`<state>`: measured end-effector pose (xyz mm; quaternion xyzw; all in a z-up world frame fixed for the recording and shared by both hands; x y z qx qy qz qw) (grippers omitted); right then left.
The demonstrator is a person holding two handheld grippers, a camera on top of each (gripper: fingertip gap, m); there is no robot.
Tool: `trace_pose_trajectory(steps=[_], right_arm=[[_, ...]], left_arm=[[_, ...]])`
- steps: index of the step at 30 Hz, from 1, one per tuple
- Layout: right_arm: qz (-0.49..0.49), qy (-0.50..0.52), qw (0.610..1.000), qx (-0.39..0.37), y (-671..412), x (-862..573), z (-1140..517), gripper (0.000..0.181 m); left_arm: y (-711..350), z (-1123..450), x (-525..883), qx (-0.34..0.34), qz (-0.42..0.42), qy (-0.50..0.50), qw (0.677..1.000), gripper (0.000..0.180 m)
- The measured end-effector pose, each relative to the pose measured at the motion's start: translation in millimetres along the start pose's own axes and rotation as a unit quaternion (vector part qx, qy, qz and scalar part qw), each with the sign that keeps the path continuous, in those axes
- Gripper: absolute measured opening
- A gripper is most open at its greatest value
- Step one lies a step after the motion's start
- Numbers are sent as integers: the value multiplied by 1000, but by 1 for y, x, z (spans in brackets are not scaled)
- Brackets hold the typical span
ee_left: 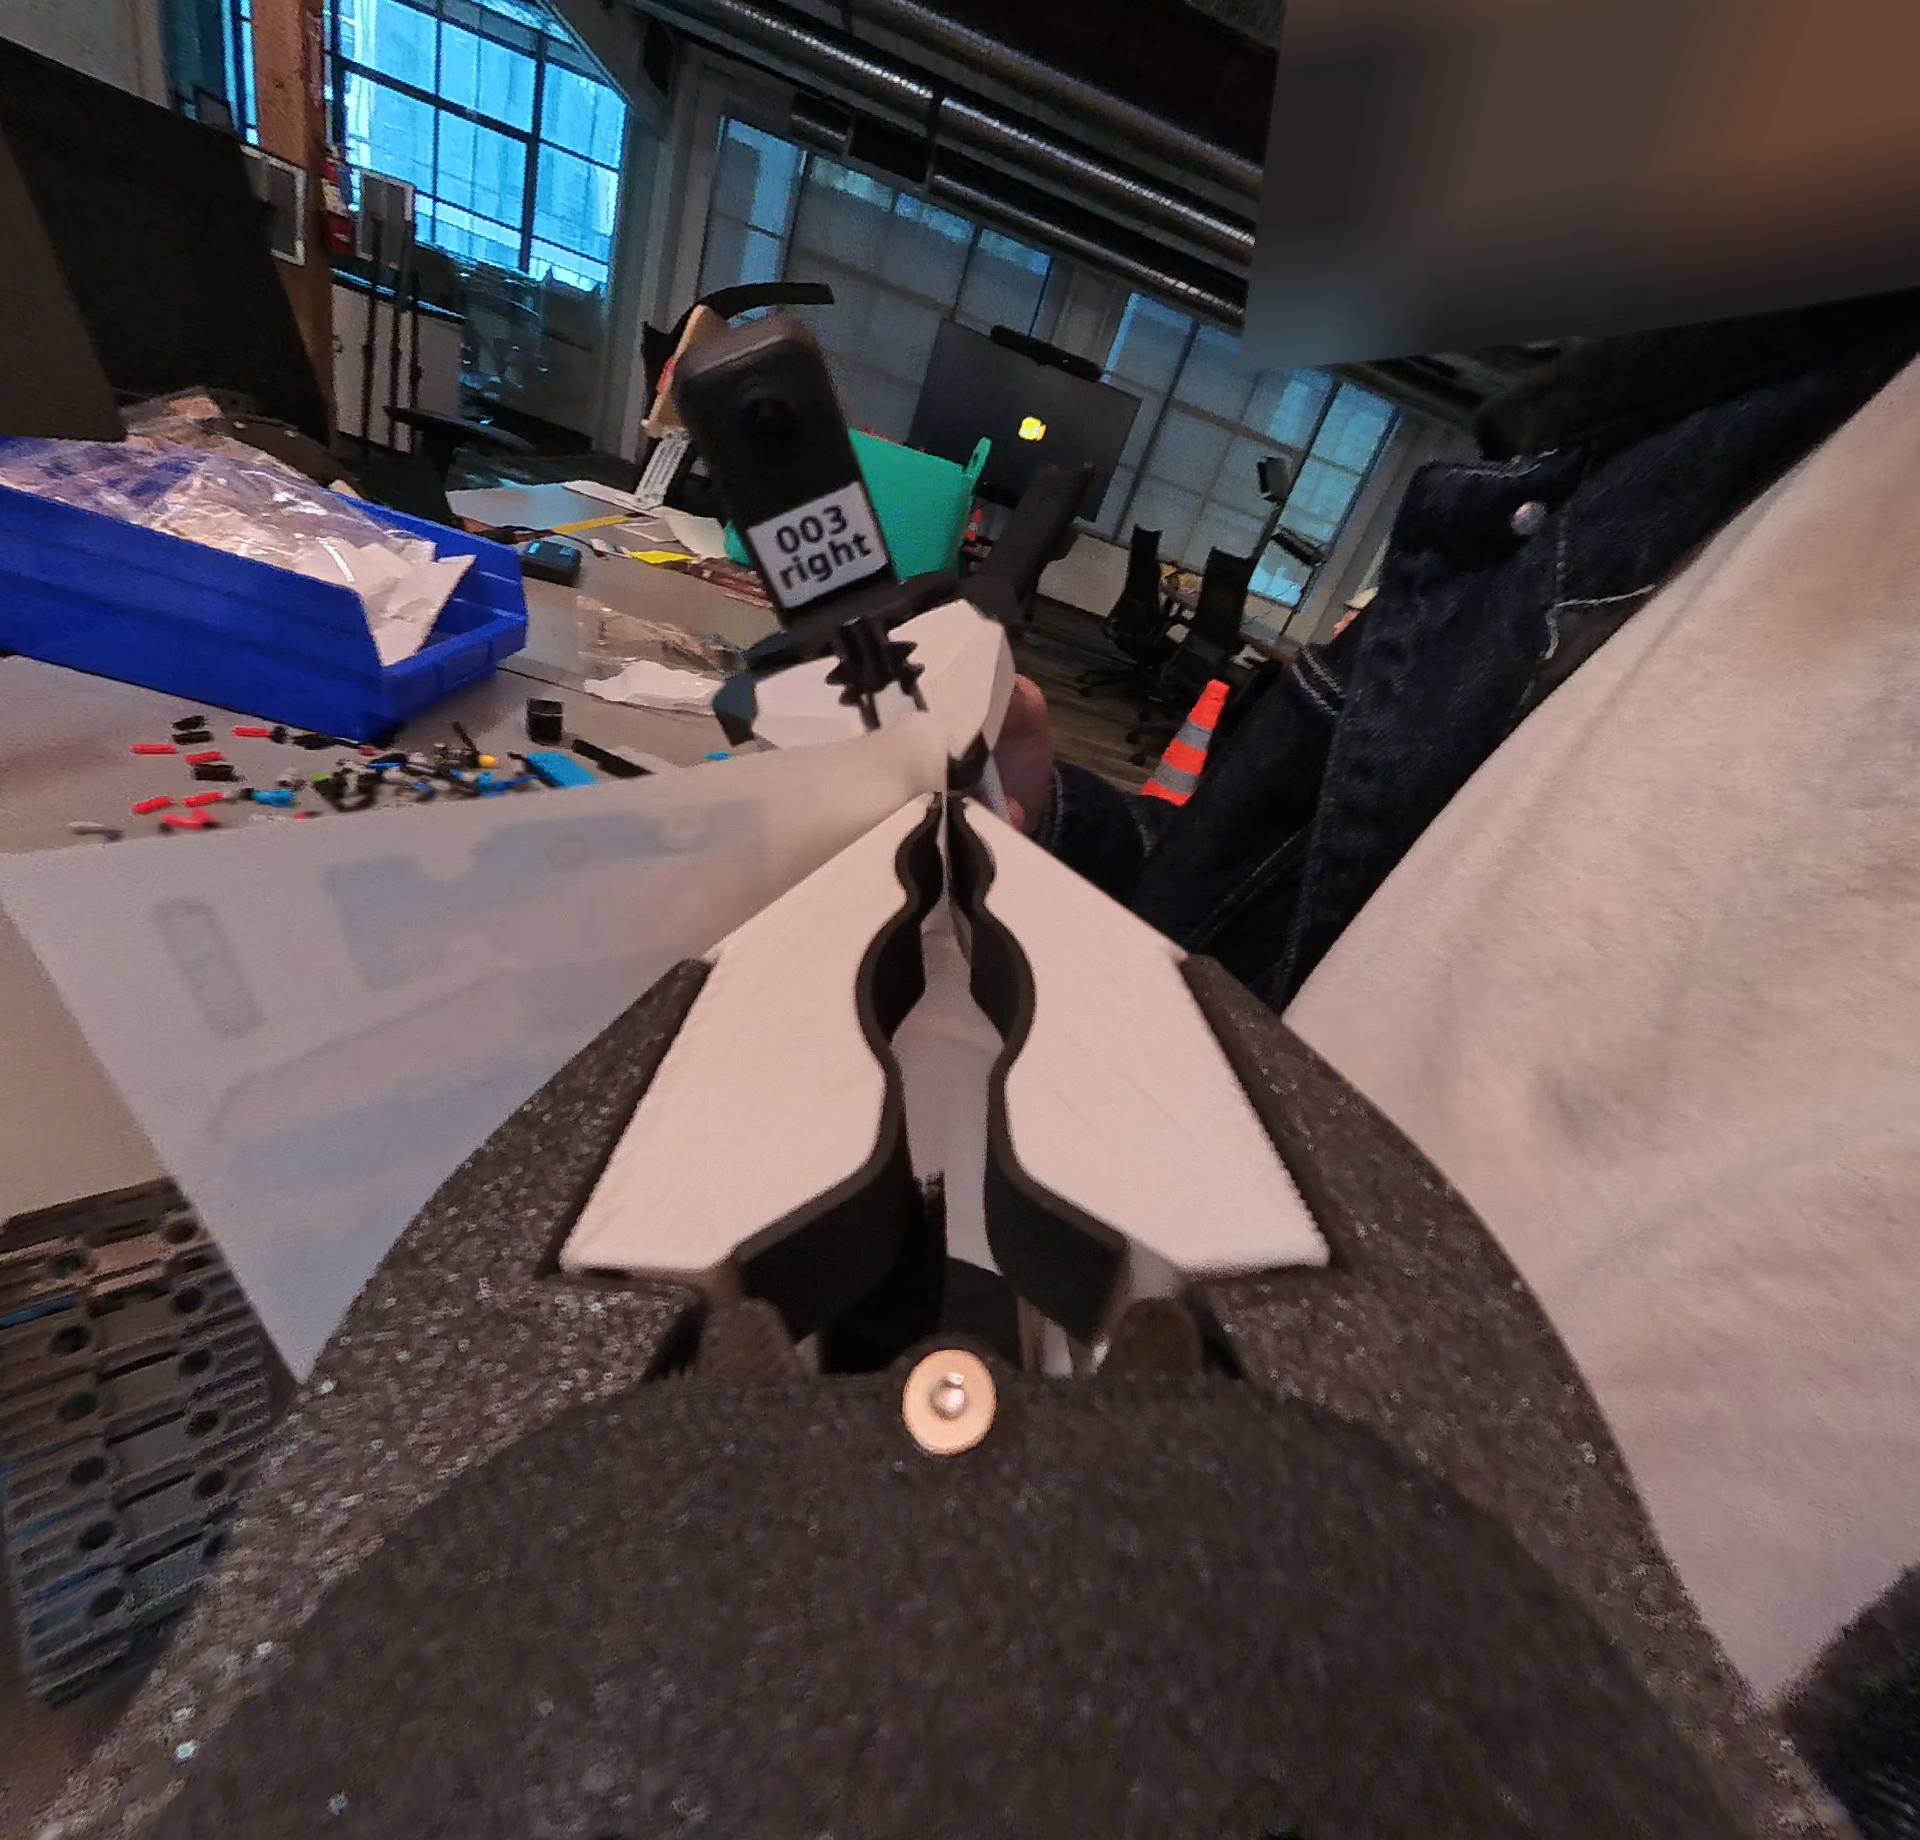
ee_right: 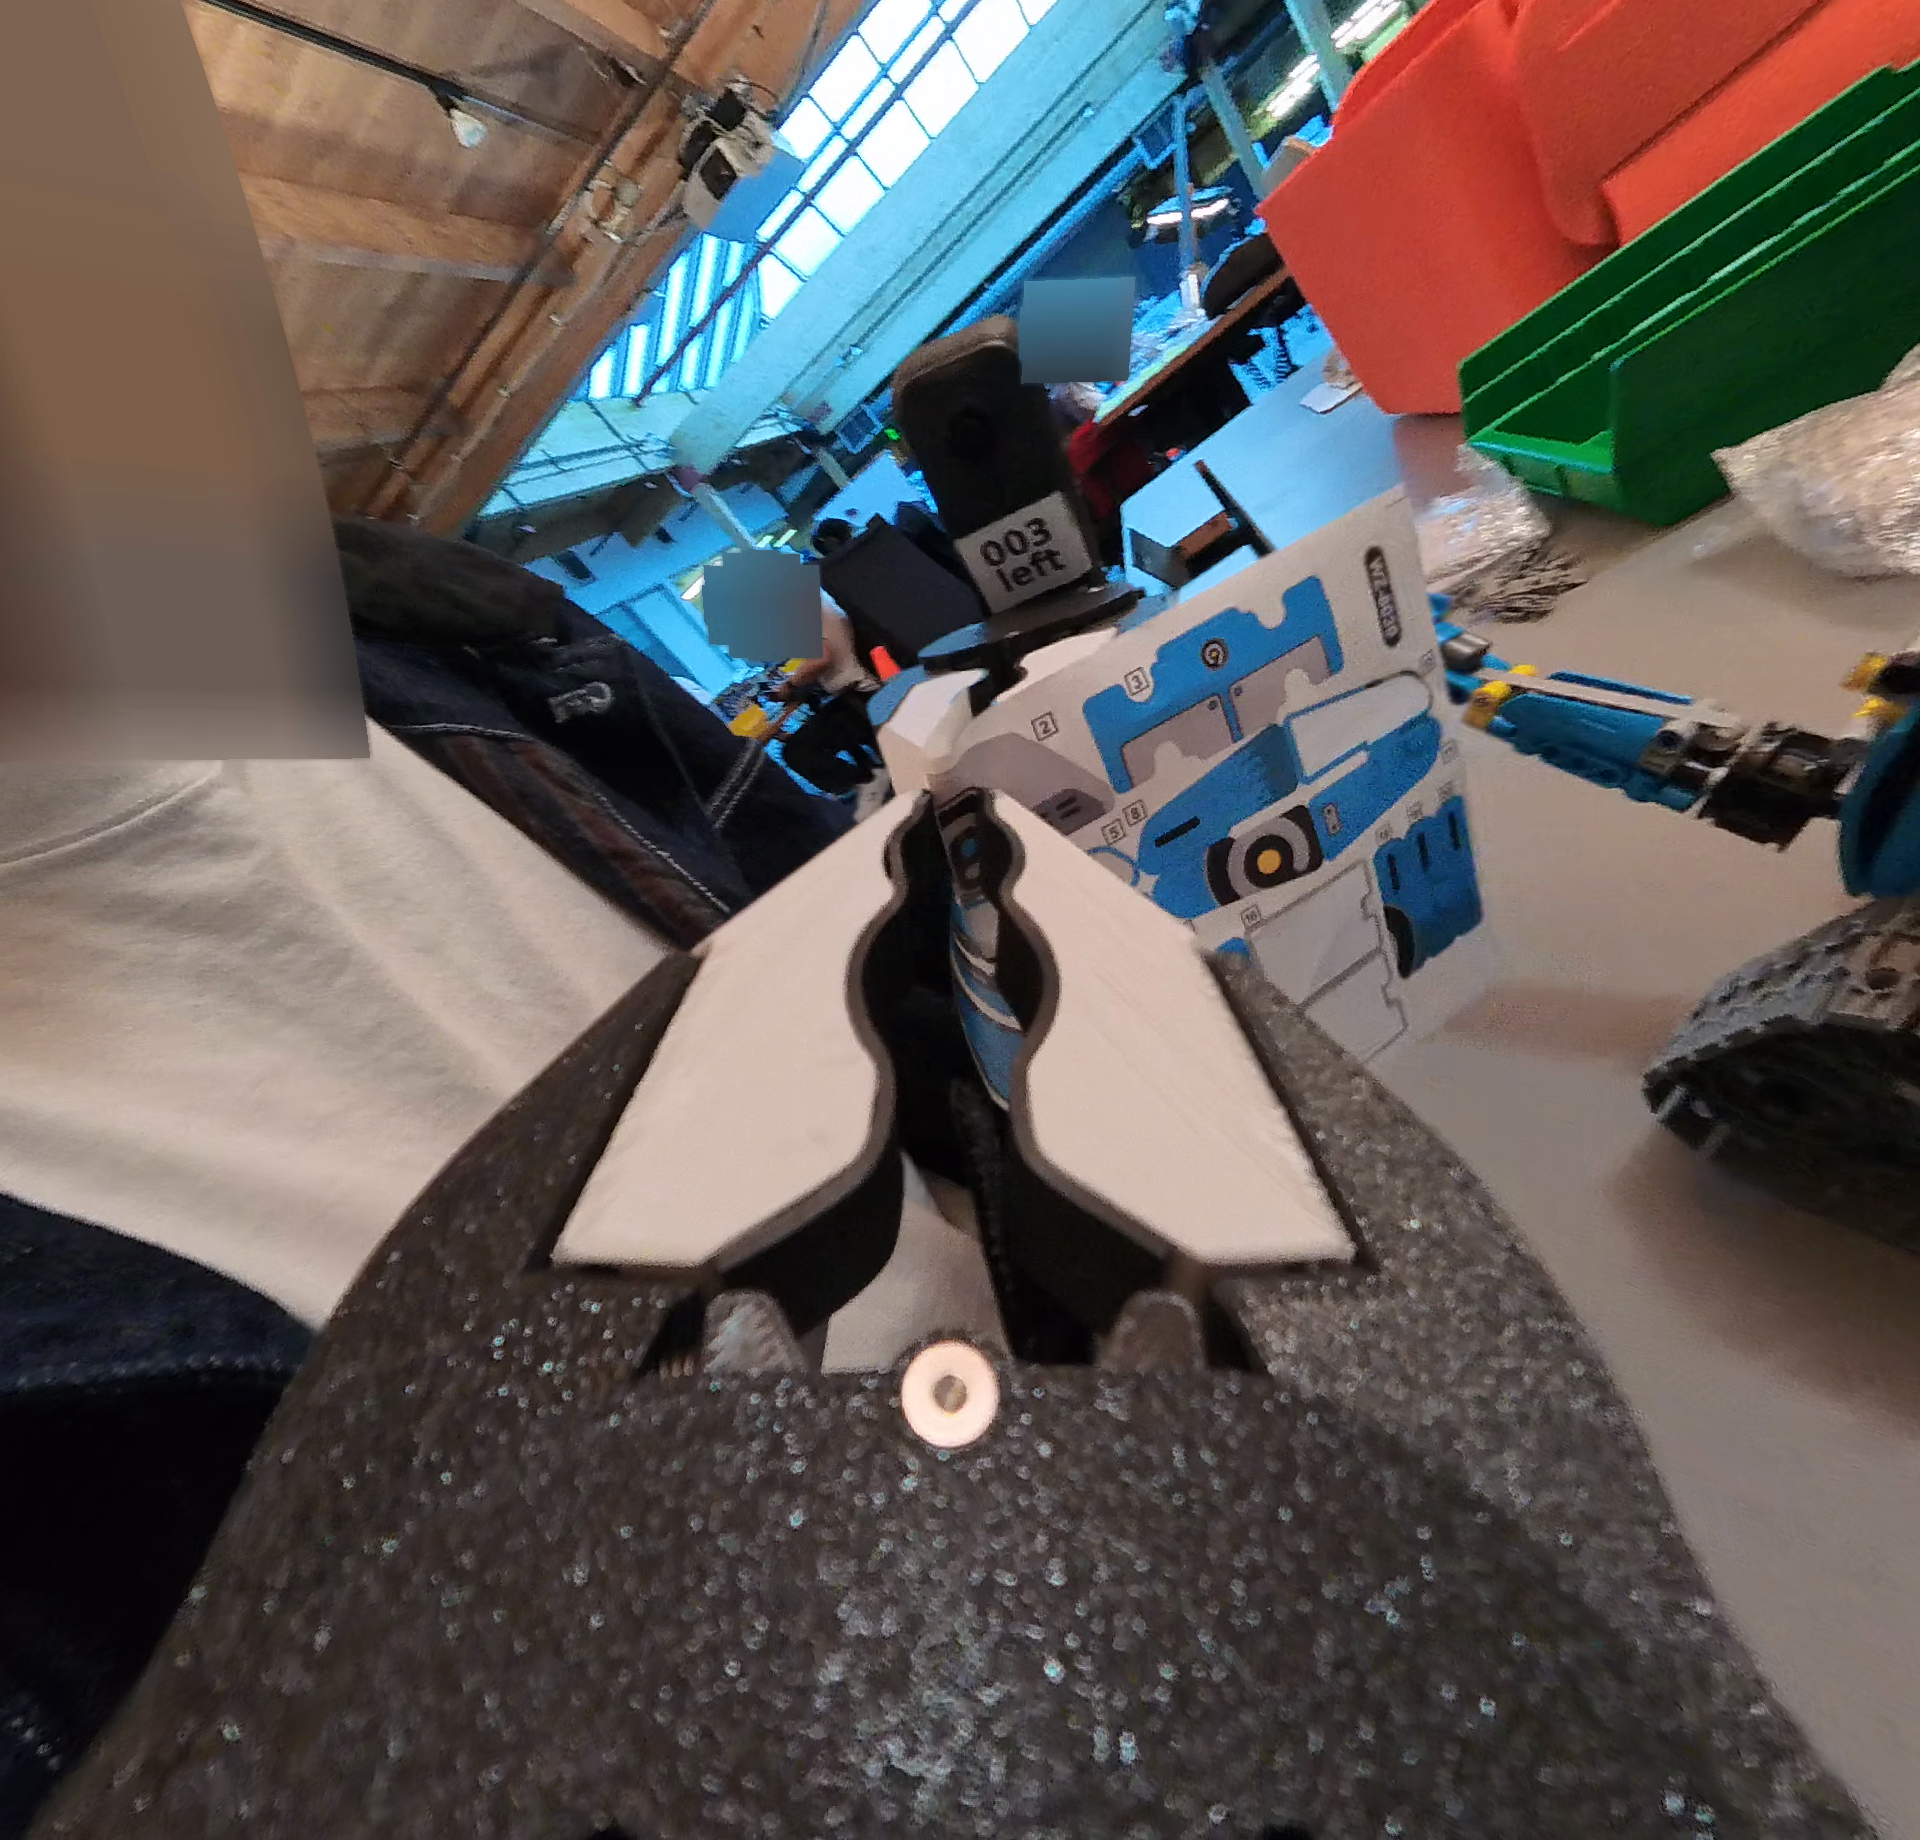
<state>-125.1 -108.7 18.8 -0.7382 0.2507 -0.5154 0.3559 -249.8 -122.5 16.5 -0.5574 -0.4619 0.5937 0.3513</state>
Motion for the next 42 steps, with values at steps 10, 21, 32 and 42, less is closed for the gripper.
trace_pose_trajectory(steps=[10, 21, 32, 42], right_arm=[[-11, -15, 1000, -9, 1, -5, 2, 4], [50, 94, 994, 35, -2, 1, 0, 27], [54, 109, 992, 32, -1, -5, 1, 4], [44, 120, 991, 33, 2, -11, 3, 2]], left_arm=[[2, 1, 6, -8, 54, 23, 998, 0], [7, 4, 14, 0, 35, -27, 999, 0], [9, 3, 14, 7, 22, -48, 999, 0], [12, 7, 17, 5, 27, -65, 998, 0]])
Point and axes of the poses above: each gripper's, where its closed fingertips meet, z back along the fingers, y out of its underside, x = y × z across the jaws, the point moved 7 cm from there along z, back along the fingers, and after that the axes turned 11 degrees about -y, right-handed, at the moved point
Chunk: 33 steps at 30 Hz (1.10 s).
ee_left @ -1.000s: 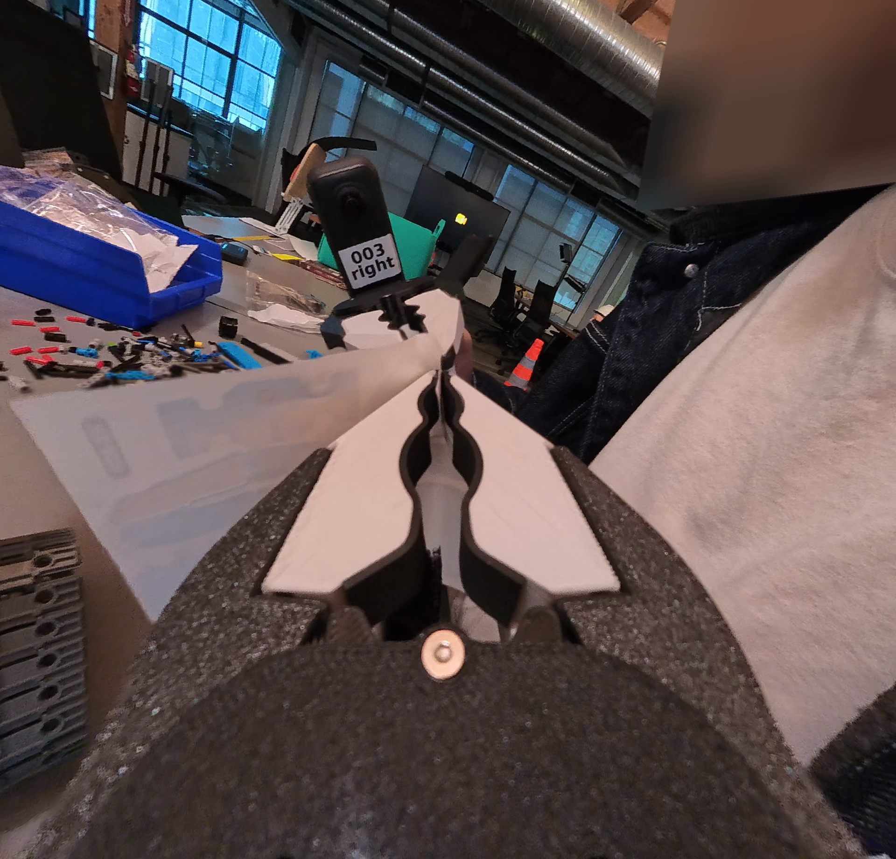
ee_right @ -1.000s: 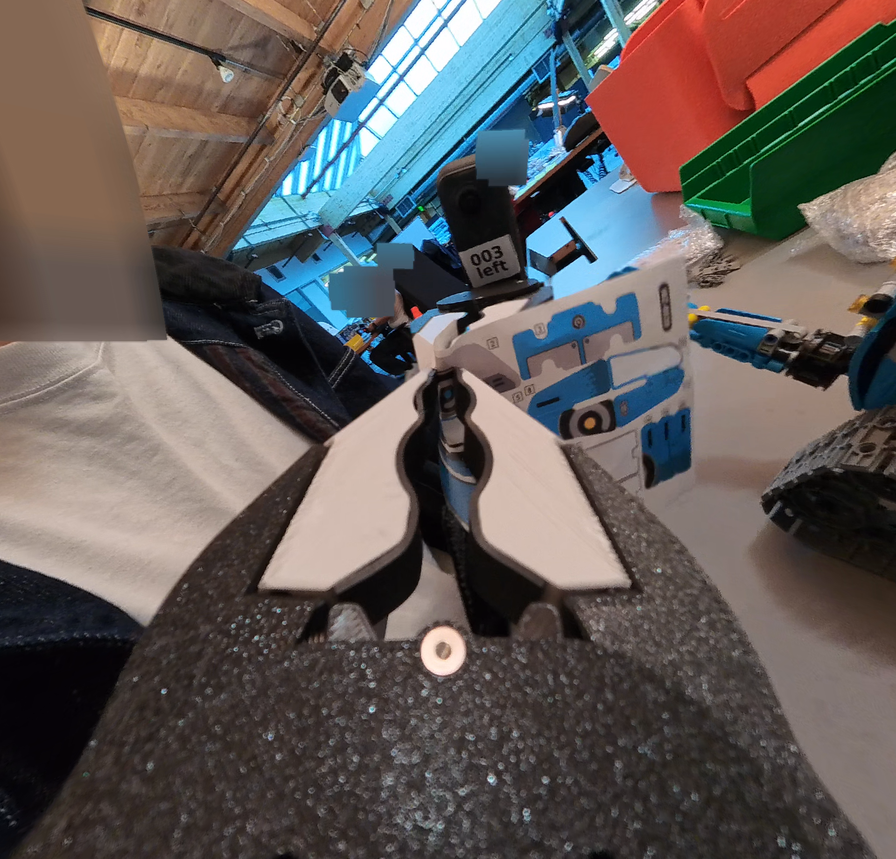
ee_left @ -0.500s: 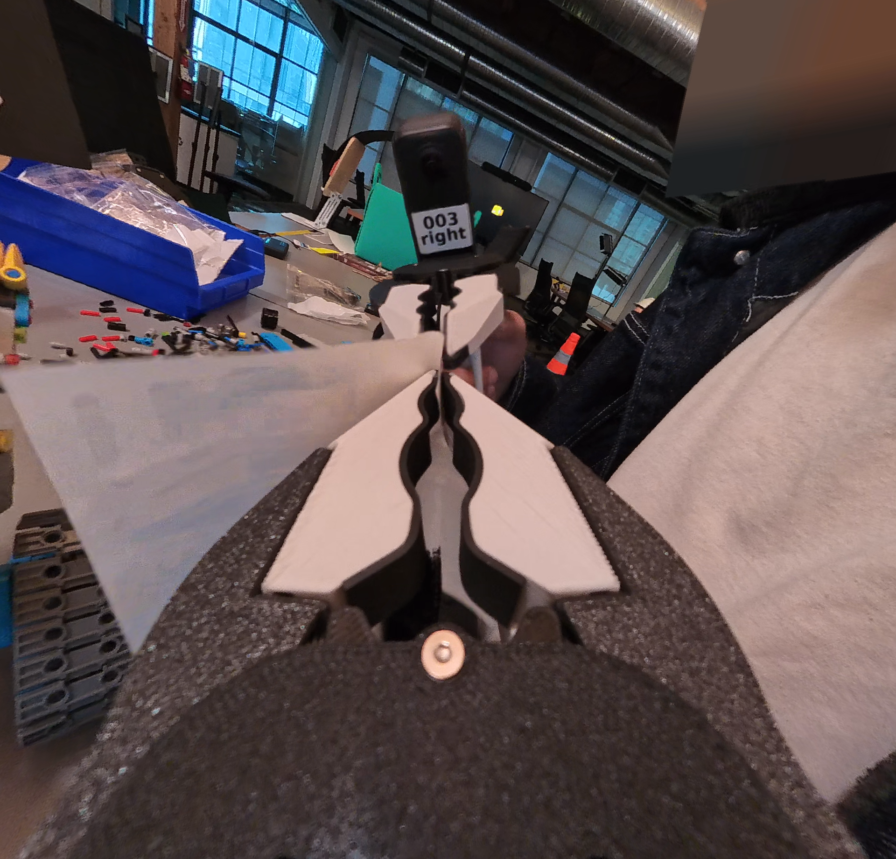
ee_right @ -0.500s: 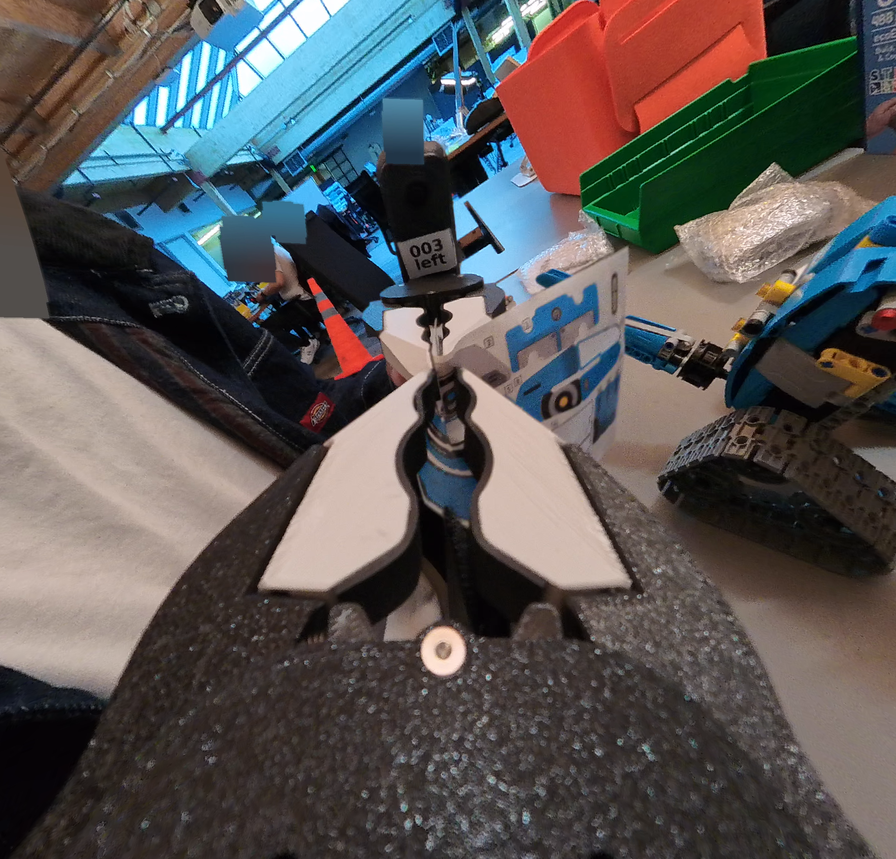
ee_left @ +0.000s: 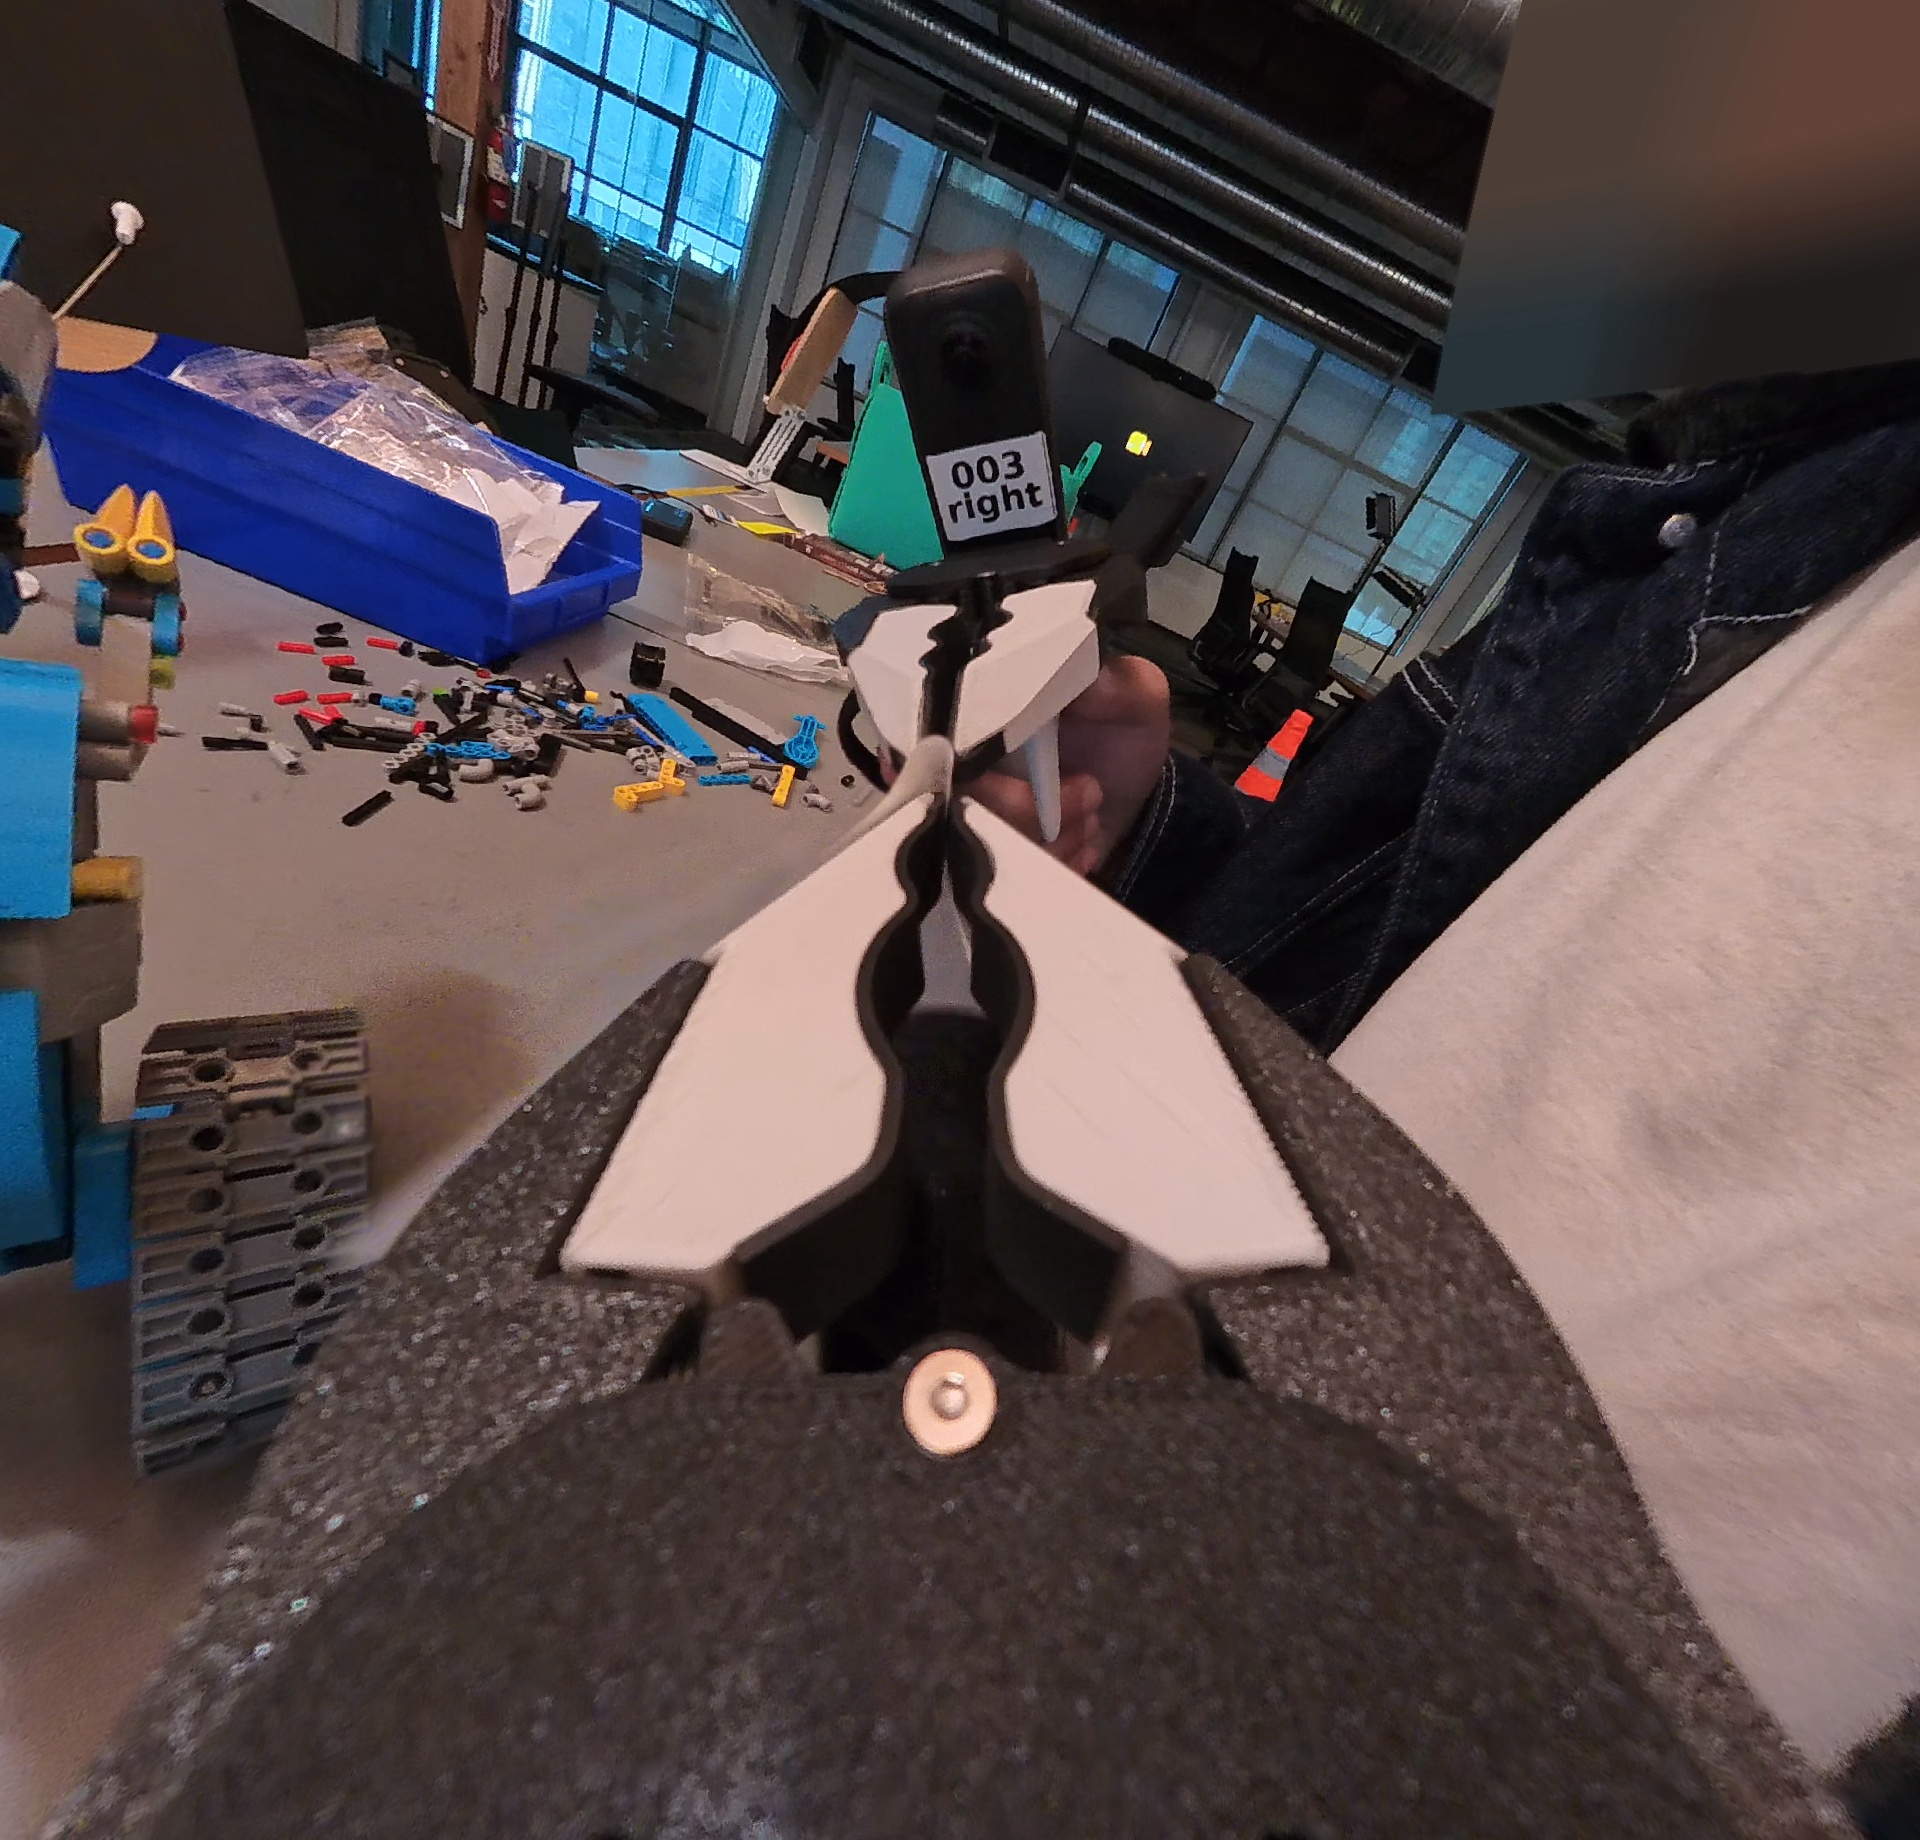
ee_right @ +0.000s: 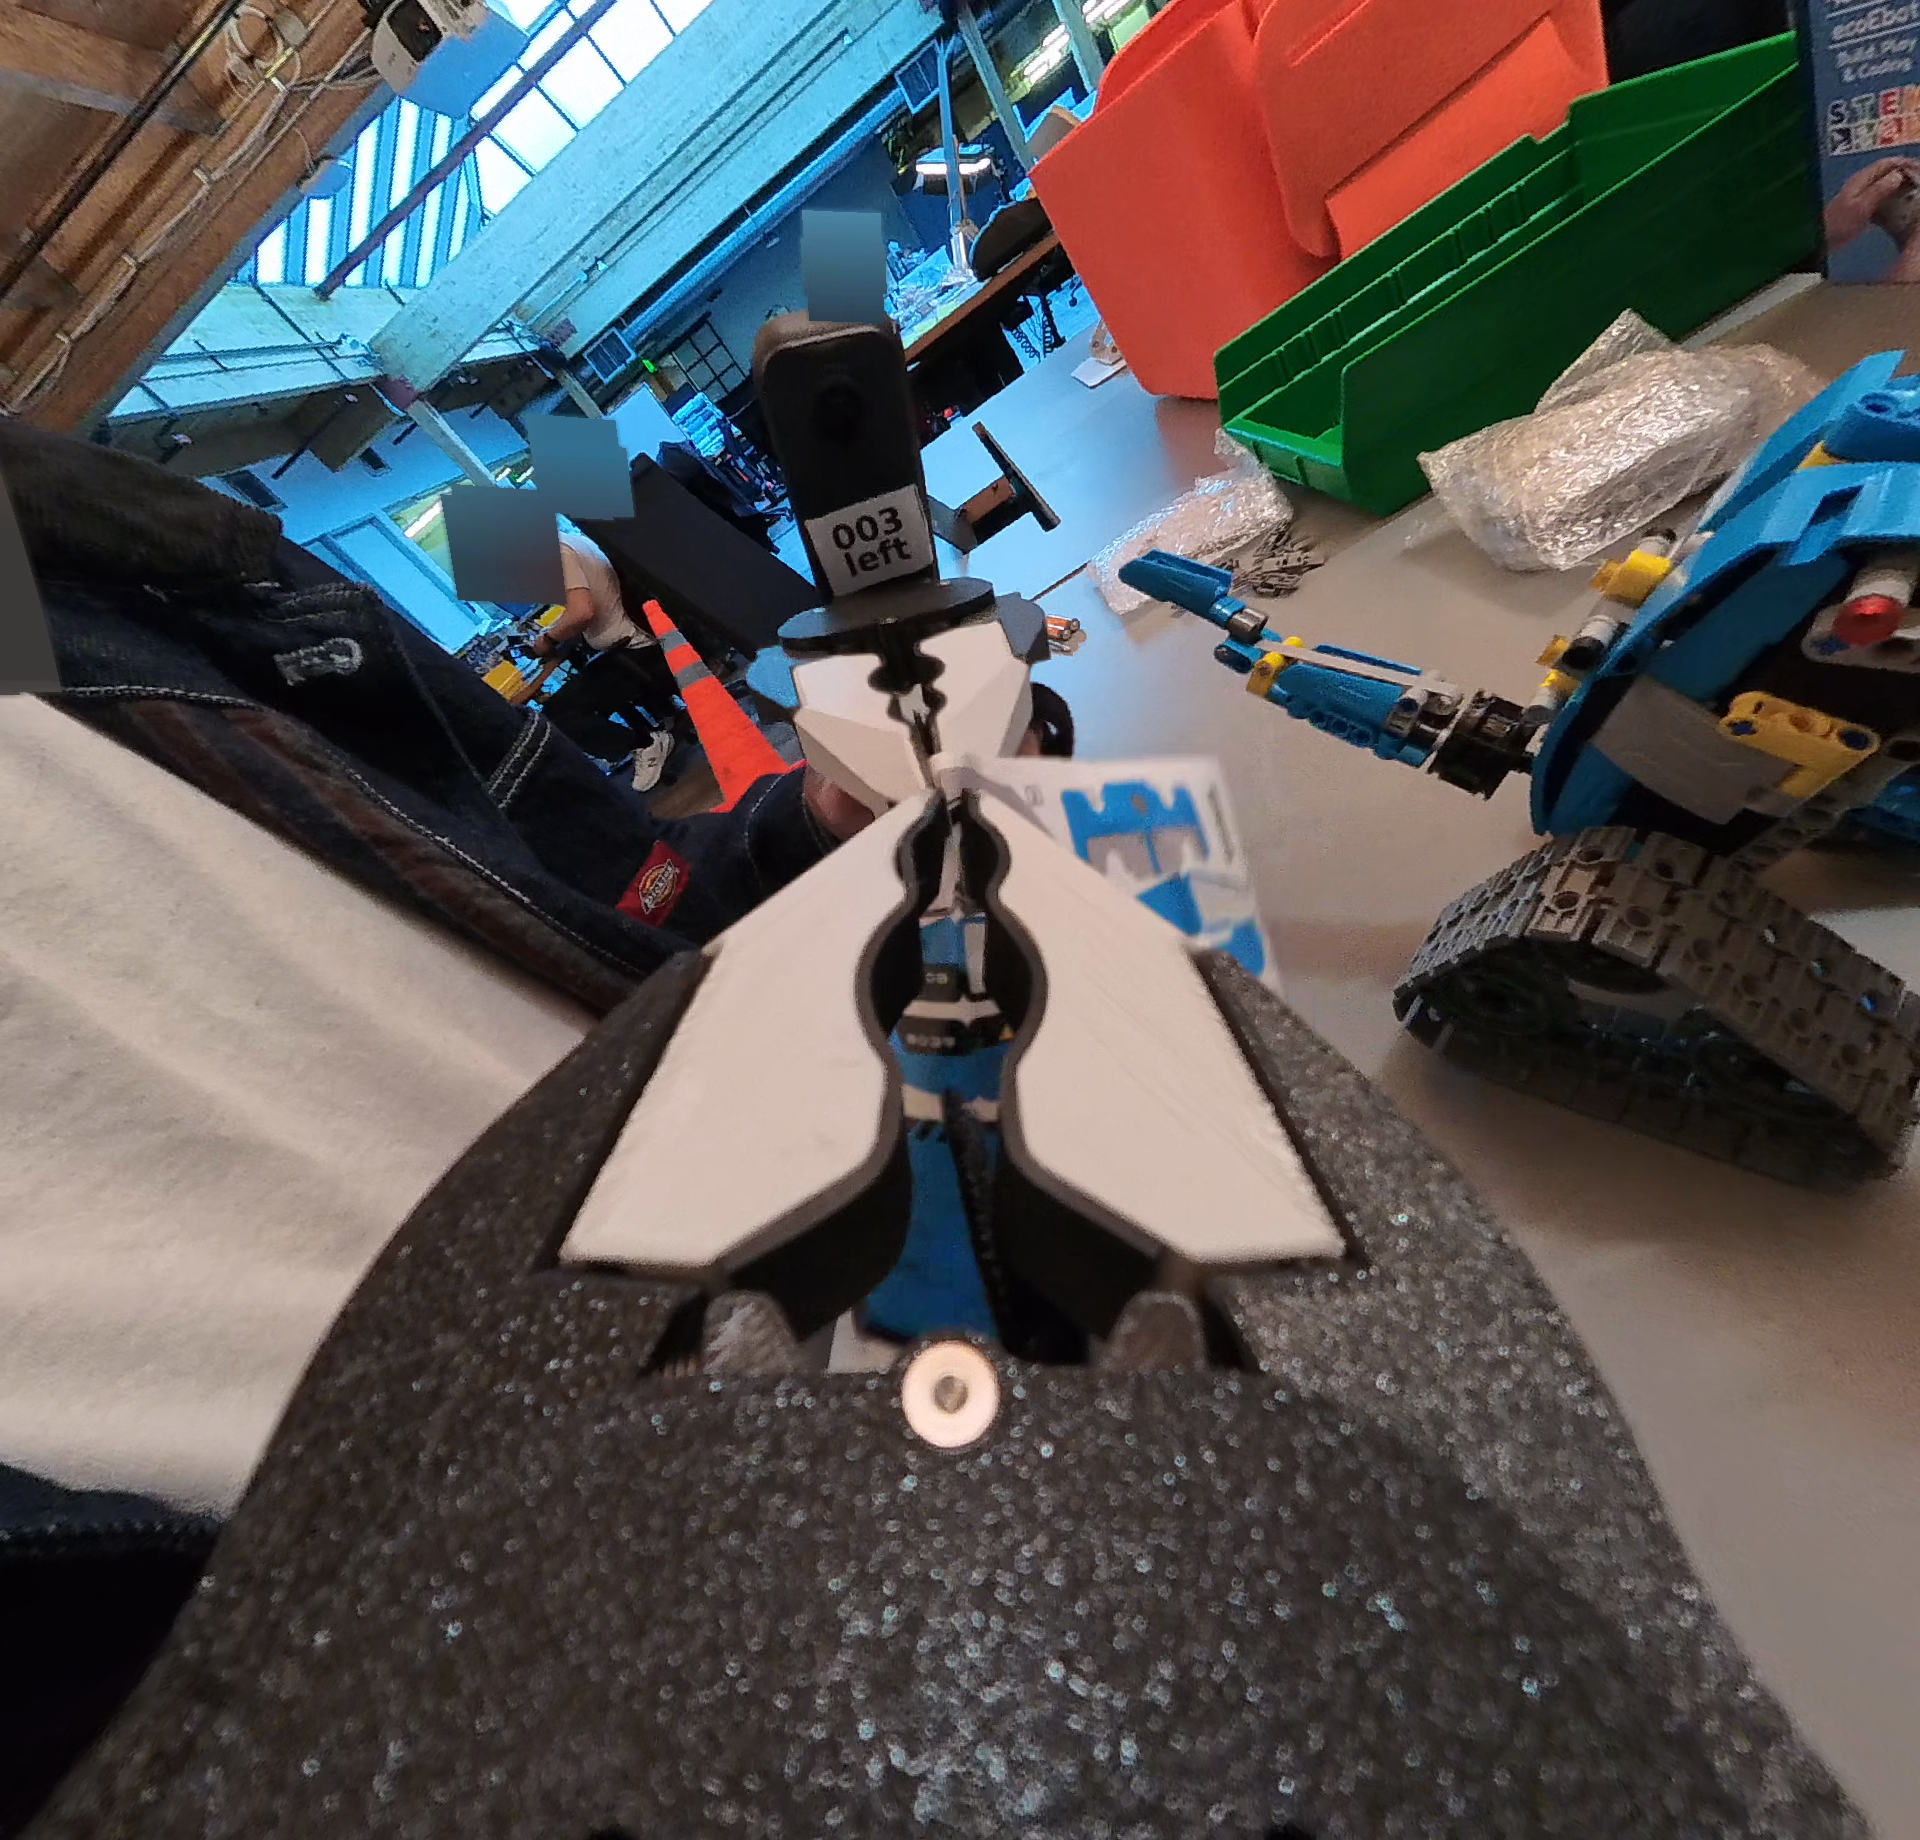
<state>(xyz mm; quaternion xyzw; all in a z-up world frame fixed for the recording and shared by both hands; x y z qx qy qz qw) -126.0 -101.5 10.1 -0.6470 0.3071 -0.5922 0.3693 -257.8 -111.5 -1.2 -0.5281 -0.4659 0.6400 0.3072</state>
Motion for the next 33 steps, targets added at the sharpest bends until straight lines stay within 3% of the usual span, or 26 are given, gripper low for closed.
trace_pose_trajectory(steps=[7, 13, 19, 33], right_arm=[[44, 15, 998, 39, 2, 9, -3, 22], [36, 3, 998, 54, 6, 7, -3, 7], [-6, -51, 998, 41, 15, 2, -2, 3], [-26, -69, 997, 38, 22, -4, -2, 0]], left_arm=[[1, -2, 0, 6, -11, -3, 1000, 0], [5, 0, -8, 26, -82, 1, 996, 0], [10, 2, -12, 48, -154, 0, 987, 0], [15, 5, -11, 66, -151, -1, 986, 0]])
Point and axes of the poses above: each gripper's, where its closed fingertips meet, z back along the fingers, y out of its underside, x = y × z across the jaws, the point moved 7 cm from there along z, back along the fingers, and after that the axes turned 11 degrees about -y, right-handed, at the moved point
